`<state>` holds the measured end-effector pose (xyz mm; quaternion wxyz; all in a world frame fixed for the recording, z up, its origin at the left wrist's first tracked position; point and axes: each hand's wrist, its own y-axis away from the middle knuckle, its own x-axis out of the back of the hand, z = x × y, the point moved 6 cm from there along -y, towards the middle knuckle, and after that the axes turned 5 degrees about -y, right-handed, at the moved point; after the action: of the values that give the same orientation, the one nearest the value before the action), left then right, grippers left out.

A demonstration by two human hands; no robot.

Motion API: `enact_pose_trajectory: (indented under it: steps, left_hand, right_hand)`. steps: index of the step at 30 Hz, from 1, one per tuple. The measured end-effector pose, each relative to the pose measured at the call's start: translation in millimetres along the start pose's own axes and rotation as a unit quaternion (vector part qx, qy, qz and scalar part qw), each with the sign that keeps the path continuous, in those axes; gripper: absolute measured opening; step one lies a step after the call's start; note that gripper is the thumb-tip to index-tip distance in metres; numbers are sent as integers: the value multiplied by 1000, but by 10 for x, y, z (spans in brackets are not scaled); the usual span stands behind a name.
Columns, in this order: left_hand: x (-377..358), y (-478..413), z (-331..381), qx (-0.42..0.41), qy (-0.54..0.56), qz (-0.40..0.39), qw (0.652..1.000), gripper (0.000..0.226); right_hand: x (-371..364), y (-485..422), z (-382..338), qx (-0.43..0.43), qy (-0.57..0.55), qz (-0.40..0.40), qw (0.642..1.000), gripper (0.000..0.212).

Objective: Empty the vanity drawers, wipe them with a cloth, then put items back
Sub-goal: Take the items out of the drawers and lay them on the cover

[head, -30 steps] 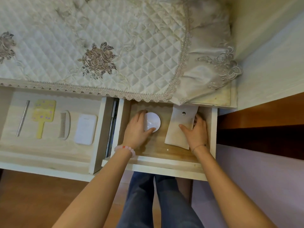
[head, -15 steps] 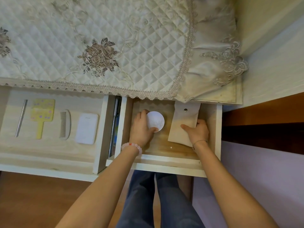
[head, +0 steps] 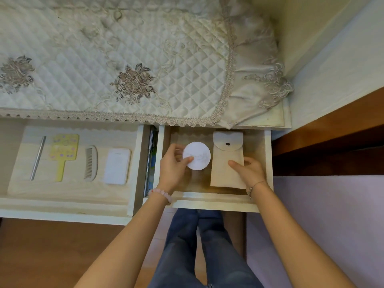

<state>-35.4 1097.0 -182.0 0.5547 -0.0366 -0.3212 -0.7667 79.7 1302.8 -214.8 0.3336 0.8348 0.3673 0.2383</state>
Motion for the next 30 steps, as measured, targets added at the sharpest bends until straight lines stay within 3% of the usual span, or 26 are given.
enact_pose_trajectory:
  steps: [10,21,27,30]
  left_hand:
    - [335,247,398,-47,85,28,995,25]
    - [628,-79,860,-70,128,53,988,30]
    - [709,-204,1047,-74,131,61,987,27]
    - [697,-223,1059,-75,134,61,986,25]
  right_hand:
    - [118,528,-206,75,-46,-13,996,25]
    - [83,742,-805,133,-21,-24,991,23]
    - [154,857,-1083,139,-8,-42,989,17]
    - [177,908,-1085,134,-2,-41,990,24]
